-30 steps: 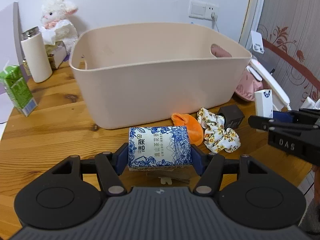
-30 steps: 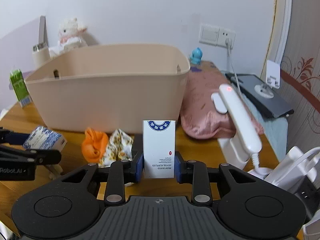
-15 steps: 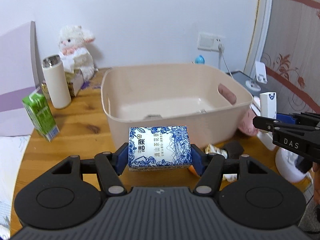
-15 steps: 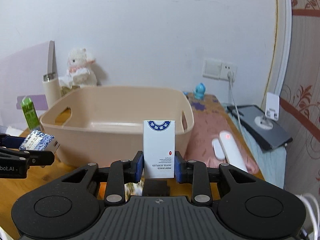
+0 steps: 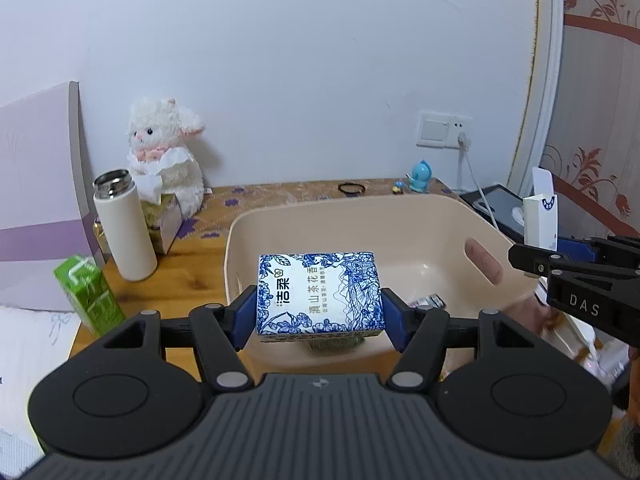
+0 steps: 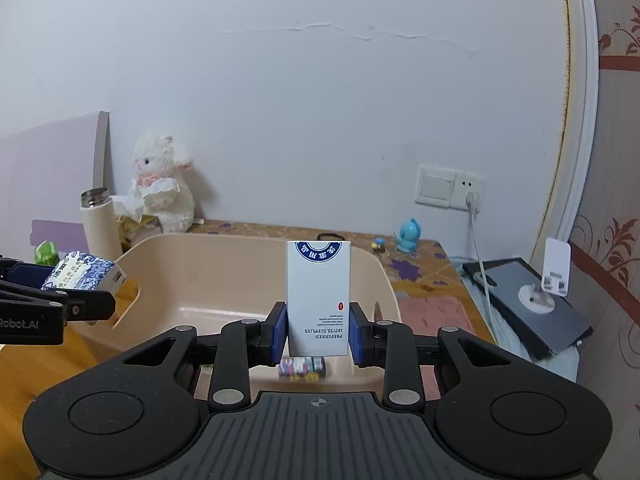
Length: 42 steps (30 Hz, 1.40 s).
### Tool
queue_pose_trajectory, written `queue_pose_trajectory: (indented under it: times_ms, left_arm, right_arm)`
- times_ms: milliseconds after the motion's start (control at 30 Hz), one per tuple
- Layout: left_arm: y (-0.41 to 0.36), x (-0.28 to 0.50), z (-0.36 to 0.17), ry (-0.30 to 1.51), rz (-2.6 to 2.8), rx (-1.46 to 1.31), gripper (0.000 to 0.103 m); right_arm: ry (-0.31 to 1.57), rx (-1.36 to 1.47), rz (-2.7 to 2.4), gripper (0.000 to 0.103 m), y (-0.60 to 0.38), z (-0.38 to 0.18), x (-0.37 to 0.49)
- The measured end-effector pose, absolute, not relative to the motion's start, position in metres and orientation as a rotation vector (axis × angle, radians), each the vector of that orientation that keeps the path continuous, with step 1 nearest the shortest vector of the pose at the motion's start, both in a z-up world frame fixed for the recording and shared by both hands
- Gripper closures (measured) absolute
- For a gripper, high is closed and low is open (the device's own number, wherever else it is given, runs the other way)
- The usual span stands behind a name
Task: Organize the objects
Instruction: 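Lower both boxes into the basket and open both tools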
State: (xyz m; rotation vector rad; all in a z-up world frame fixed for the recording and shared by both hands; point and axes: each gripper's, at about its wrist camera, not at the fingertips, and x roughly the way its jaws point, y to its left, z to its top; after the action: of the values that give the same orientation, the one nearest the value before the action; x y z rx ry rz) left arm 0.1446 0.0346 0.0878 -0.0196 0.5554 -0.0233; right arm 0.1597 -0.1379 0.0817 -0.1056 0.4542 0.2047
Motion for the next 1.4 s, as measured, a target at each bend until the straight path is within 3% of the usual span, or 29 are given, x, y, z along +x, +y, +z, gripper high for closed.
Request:
queue_pose_trajectory:
  times_ms: [367, 733, 767, 800, 867, 933, 1000, 1400]
  left_arm:
    - [0.024, 0.218, 0.056, 0.664, 0.013, 0.024, 0.038]
    - [0.021, 0.241, 0.027, 0.768, 0.021, 0.087, 0.037]
    - [0.022, 0.242, 0.028, 0.770, 0.020, 0.081, 0.037]
    - [0.023, 0.241, 0.030, 0.767, 0.017, 0.071, 0.037]
    - [0.024, 0.238, 0.034, 0.760, 0.012, 0.051, 0.034]
    - [0.024, 0.234, 0.039, 0.750, 0.015, 0.050, 0.023]
    - [0.022, 0.226, 0.045, 0.733, 0.007, 0.059, 0.023]
    - [0.016, 0.163, 0.073, 0.657, -0.016, 0.051, 0.016]
  right_arm:
    - [0.510, -0.114, 0.193, 0.074, -0.115, 0.066, 0.212]
    - [0.652, -0.128, 0.186, 0.073, -0.114, 0.026, 0.245]
    - [0.654, -0.134, 0.186, 0.072, -0.114, 0.025, 0.245]
    - [0.650, -0.142, 0.183, 0.063, -0.113, 0.024, 0.244]
    - [0.631, -0.157, 0.184, 0.063, -0.112, 0.027, 0.240]
    - [0.617, -0.162, 0.187, 0.050, -0.113, 0.031, 0.234]
    - [0.594, -0.166, 0.182, 0.040, -0.116, 0.037, 0.227]
    - [0.520, -0.165, 0.181, 0.027, -0.137, 0.060, 0.166]
